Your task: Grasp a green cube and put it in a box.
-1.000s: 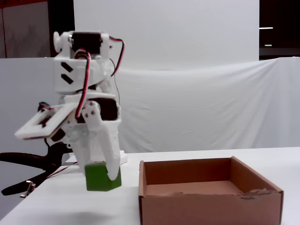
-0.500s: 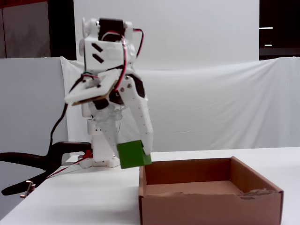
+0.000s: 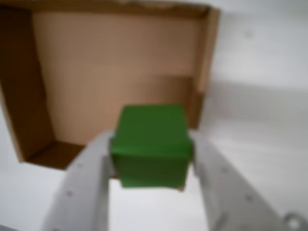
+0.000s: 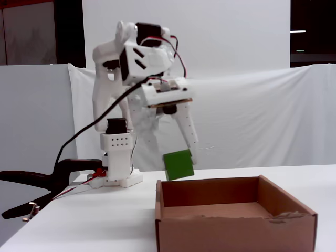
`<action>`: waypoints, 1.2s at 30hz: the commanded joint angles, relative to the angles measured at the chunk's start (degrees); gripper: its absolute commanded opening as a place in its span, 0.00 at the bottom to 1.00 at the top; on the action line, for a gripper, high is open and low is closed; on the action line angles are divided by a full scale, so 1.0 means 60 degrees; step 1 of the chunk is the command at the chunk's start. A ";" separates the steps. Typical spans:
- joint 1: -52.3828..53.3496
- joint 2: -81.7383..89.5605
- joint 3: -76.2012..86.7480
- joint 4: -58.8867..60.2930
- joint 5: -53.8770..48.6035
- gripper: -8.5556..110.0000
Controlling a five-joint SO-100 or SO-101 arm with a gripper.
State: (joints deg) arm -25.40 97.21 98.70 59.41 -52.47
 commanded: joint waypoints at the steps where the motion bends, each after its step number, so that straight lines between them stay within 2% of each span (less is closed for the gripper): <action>1: -0.0176 0.0615 0.0161 -0.0352 -0.0908 0.19; 11: -0.0908 0.0366 0.0483 -0.0732 -0.2109 0.19; 24: -0.1538 -0.0586 0.0571 -0.1143 -0.2139 0.20; 36: -0.1846 -0.0615 0.2124 -0.2314 -0.2139 0.20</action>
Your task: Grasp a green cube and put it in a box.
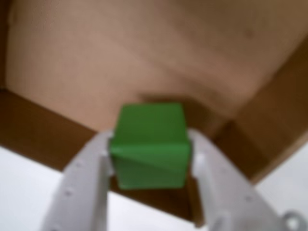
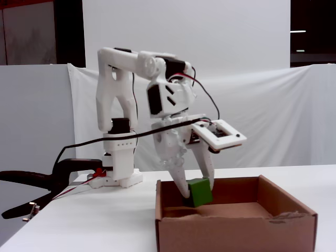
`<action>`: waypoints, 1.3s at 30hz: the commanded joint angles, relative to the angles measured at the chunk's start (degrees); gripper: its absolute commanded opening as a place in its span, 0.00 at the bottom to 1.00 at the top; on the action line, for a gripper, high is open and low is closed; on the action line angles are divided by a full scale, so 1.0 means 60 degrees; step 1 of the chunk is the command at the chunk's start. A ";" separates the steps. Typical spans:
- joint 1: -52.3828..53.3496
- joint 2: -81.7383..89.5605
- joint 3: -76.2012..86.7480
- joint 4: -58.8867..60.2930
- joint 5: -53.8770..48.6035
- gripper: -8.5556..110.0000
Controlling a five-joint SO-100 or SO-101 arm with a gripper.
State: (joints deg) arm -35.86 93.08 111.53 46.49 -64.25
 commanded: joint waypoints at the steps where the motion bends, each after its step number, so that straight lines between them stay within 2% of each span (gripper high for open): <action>1: -0.0132 0.0015 0.0000 -0.0176 -0.0176 0.20; 12: -0.0264 -0.0483 0.0000 -0.0483 -0.0088 0.20; 17: -0.0278 -0.0601 0.0000 -0.0615 -0.0088 0.24; 25: -0.0015 -0.0190 -0.0161 -0.0396 -0.0059 0.25; 33: 0.1758 0.1992 -0.1011 0.1187 0.1494 0.25; 39: 0.4043 0.4365 0.0396 0.2563 0.1538 0.25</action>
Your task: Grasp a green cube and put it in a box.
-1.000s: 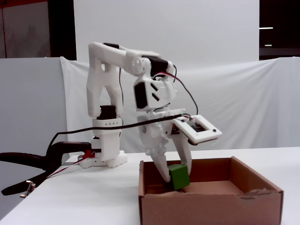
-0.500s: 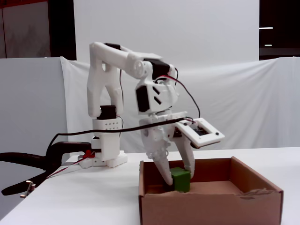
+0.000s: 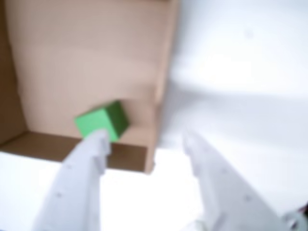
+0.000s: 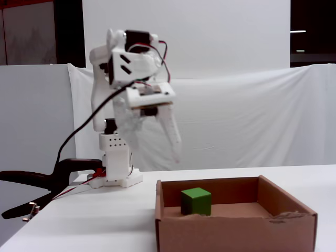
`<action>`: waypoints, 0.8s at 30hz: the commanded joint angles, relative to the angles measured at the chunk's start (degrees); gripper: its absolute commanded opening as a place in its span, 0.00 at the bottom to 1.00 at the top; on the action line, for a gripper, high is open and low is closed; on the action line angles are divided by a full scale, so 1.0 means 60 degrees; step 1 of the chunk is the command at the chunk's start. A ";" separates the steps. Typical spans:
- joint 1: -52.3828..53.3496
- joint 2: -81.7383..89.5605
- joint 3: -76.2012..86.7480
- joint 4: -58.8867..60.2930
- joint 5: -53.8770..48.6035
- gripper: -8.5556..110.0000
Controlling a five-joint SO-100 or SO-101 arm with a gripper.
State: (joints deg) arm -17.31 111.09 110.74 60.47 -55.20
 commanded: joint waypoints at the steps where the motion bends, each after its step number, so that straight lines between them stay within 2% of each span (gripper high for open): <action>1: 0.1377 0.1860 0.1025 0.0190 0.0059 0.25; 6: 0.3062 0.4395 0.3735 -0.0044 0.0176 0.25; 12: 0.4175 0.7354 0.6416 0.0015 0.0527 0.25; 20: 0.4424 1.1294 0.9478 0.0469 0.0820 0.25; 24: 0.4556 1.1880 0.9932 0.0820 0.0996 0.25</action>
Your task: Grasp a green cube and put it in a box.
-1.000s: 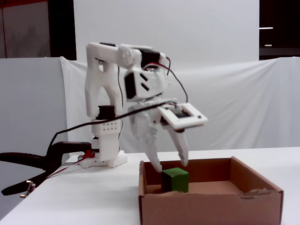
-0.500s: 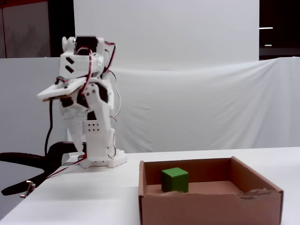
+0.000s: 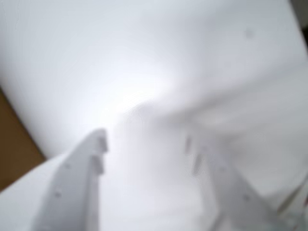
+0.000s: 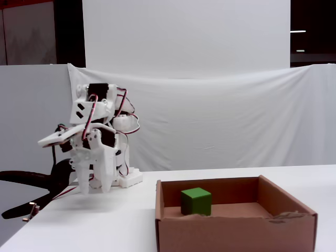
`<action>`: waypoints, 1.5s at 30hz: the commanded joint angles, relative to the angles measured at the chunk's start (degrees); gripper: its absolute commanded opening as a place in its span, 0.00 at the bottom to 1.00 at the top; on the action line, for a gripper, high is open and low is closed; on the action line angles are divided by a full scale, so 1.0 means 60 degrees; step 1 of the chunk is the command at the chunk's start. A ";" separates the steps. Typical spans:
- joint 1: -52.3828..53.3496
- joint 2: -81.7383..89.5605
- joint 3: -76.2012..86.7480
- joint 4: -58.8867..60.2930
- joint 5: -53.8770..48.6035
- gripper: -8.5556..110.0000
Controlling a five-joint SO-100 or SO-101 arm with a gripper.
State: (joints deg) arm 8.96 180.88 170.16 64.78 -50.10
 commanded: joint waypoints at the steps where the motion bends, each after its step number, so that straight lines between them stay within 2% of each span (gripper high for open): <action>1: 0.0176 0.0249 0.0029 0.0176 0.0161 0.25; 7: 0.0088 0.0264 0.0029 0.0879 0.0176 0.25; 45: 0.0015 0.0264 0.0029 0.0879 0.0176 0.25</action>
State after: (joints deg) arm 9.58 182.64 170.68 69.70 -49.39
